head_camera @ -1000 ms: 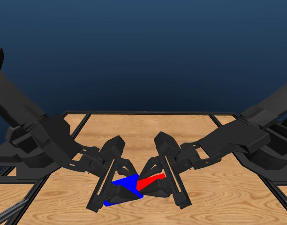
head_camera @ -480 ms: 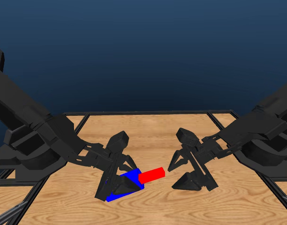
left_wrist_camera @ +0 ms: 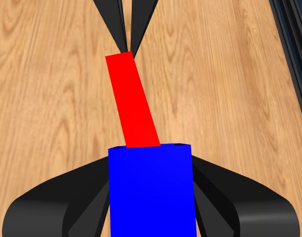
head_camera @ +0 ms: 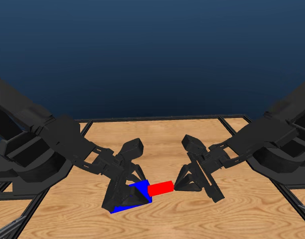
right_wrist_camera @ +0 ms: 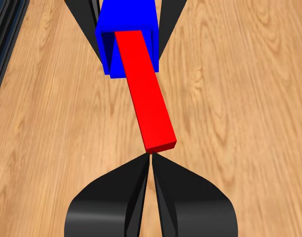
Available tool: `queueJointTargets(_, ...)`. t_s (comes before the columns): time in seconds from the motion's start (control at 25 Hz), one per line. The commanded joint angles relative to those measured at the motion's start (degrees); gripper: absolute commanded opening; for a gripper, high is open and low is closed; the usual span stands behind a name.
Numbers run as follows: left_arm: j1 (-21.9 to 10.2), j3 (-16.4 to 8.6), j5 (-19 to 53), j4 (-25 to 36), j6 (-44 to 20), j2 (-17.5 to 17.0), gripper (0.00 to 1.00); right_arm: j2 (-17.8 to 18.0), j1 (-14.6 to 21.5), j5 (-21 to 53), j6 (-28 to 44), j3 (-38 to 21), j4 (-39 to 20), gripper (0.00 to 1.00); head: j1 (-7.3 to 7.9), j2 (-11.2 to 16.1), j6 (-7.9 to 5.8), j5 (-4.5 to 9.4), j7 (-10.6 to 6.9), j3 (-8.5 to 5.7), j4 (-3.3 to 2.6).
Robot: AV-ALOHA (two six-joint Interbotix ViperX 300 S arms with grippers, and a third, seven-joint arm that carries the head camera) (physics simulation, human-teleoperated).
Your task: Insert peg into socket
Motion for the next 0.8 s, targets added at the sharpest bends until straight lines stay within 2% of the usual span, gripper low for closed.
queueJointTargets(0.04, 0.43, -3.51, 5.59, 4.94, -5.28, -1.69, 0.00, 4.04, -1.26, -4.49, -1.84, -6.36, -0.91, 0.00, -0.03, 0.66, 0.05, -0.58, 0.26, -1.03, 0.06)
queueJointTargets(0.08, 0.12, -2.66, 6.36, 6.04, -7.29, -1.20, 0.00, 5.39, -1.49, -5.26, -1.60, -8.18, -1.49, 0.00, 0.05, 0.68, 0.12, -0.60, 0.16, -1.05, 0.09)
queueJointTargets(0.12, 0.32, -3.35, 7.49, 7.65, -8.58, -1.68, 0.00, 7.16, -1.74, -5.47, -1.72, -9.54, -1.80, 0.00, 0.16, 0.70, 0.06, -0.71, 0.14, -1.05, 0.12)
queueJointTargets(0.16, 0.16, -3.20, 6.26, 6.63, -7.47, -1.78, 0.00, 7.75, -1.77, -6.09, -1.73, -10.58, -1.97, 0.00, 0.30, 0.73, 0.10, -0.77, 0.12, -1.07, 0.17)
queueJointTargets(0.2, -0.02, -3.38, 9.21, 10.44, -12.06, -1.95, 0.00, 8.91, -1.90, -6.29, -1.80, -11.71, -2.19, 0.00, 0.57, 0.79, 0.12, -0.78, 0.21, -1.09, 0.26)
queueJointTargets(0.28, -0.10, -4.46, 11.19, 12.62, -14.46, -2.46, 0.00, 10.11, -1.91, -6.58, -2.16, -13.50, -2.56, 0.00, 0.99, 0.84, 0.06, -0.71, 0.10, -1.11, 0.38)
queueJointTargets(0.32, -0.05, -4.13, 11.47, 12.43, -14.05, -2.25, 0.00, 10.35, -1.99, -6.56, -2.05, -14.32, -2.73, 0.00, 1.11, 0.85, 0.08, -0.70, -0.02, -1.12, 0.41)
queueJointTargets(0.36, -0.22, -4.44, 13.96, 15.20, -17.30, -2.26, 0.00, 10.85, -1.97, -6.71, -2.00, -14.71, -2.70, 0.00, 1.27, 0.88, 0.09, -0.66, -0.21, -1.13, 0.46)
queueJointTargets(0.52, -0.57, -5.41, 16.92, 19.06, -22.01, -2.45, 0.00, 12.88, -1.78, -6.13, -1.61, -17.49, -3.31, 0.00, 1.59, 0.93, 0.19, -0.69, -0.82, -1.09, 0.55)
queueJointTargets(0.56, -0.94, -5.86, 19.37, 21.66, -25.06, -2.15, 0.00, 13.36, -1.68, -6.06, -1.43, -17.94, -3.53, 0.00, 1.62, 0.88, 0.21, -0.68, -0.90, -1.07, 0.56)
queueJointTargets(0.6, -1.69, -6.07, 19.83, 22.74, -25.89, -3.28, 0.00, 13.40, -1.77, -6.01, -1.22, -18.11, -3.60, 0.00, 1.67, 0.81, 0.24, -0.73, -1.01, -1.07, 0.58)
queueJointTargets(0.72, -2.01, -6.92, 22.00, 25.36, -30.14, -3.23, 0.00, 12.51, -1.94, -5.73, -0.86, -16.20, -2.86, 0.00, 1.92, 0.49, 0.27, -0.88, -1.26, -1.05, 0.65)
queueJointTargets(0.8, -2.83, -6.61, 22.51, 27.64, -33.92, -3.96, 0.00, 9.83, -2.28, -7.23, 0.05, -11.16, -0.97, 0.00, 2.20, 0.20, 0.14, -1.09, -1.42, -1.06, 0.71)
